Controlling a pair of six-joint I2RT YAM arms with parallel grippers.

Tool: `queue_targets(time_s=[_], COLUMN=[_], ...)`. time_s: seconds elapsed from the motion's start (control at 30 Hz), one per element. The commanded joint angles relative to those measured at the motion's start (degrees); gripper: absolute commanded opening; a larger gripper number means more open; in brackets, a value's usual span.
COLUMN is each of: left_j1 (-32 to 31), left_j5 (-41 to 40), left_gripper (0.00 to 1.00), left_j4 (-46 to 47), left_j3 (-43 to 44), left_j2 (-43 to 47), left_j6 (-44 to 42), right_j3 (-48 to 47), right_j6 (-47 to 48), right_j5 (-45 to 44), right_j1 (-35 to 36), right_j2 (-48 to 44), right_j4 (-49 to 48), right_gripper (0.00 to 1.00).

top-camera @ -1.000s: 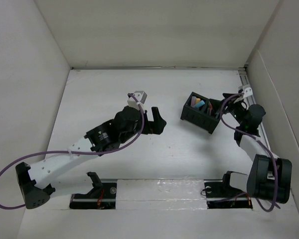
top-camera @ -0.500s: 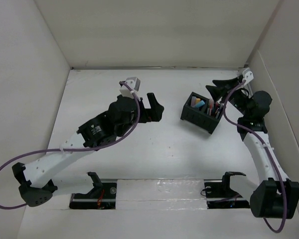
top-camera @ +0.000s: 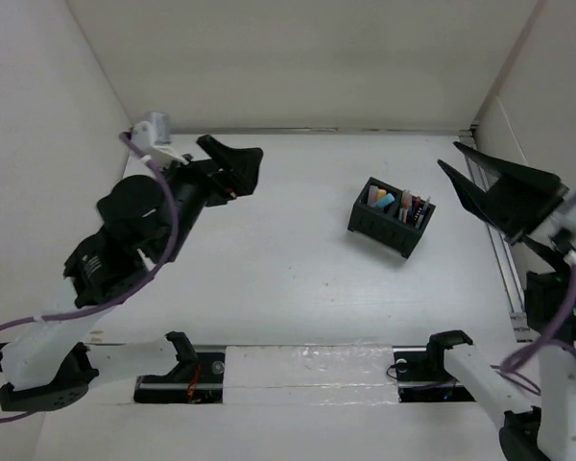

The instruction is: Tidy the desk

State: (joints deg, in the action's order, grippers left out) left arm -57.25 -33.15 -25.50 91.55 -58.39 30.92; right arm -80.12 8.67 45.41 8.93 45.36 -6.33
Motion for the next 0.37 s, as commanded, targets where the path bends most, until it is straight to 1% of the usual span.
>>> queue_targets(time_s=[0.0, 0.07, 0.13, 0.23, 0.27, 0.3, 0.33], left_j1=[0.3, 0.3, 0.3, 0.3, 0.3, 0.3, 0.3], left_j5=[-5.26, -5.96, -6.05, -5.62, -5.09, -5.09, -4.3], left_gripper=[0.99, 0.99, 0.99, 0.99, 0.99, 0.99, 0.99], left_j4=[4.39, 6.94, 8.0, 6.61, 5.29, 5.28, 4.24], left_j3=[1.97, 1.18, -0.23, -1.37, -1.37, -1.28, -1.2], left_j2=[7.21, 9.34, 11.36, 11.55, 11.02, 10.58, 10.23], left_j6=[-3.31, -5.07, -5.95, -5.78, -5.08, -4.73, -4.55], right_j3=[-4.6, -4.09, -2.24, 0.21, 1.44, 1.45, 2.5], right_j6=[8.12, 8.56, 8.56, 7.6, 5.85, 5.84, 5.49], right_j5=[-7.51, -11.65, -13.41, -12.89, -11.41, -11.39, -11.13], right_j1=[1.18, 1.18, 1.18, 1.18, 1.18, 1.18, 1.18], right_j2=[-2.64, -4.66, -5.28, -4.41, -3.54, -3.53, -3.44], right_j4=[10.98, 10.99, 10.9, 10.9, 10.2, 10.19, 9.85], right_gripper=[0.38, 0.44, 0.47, 0.52, 0.58, 0.58, 0.62])
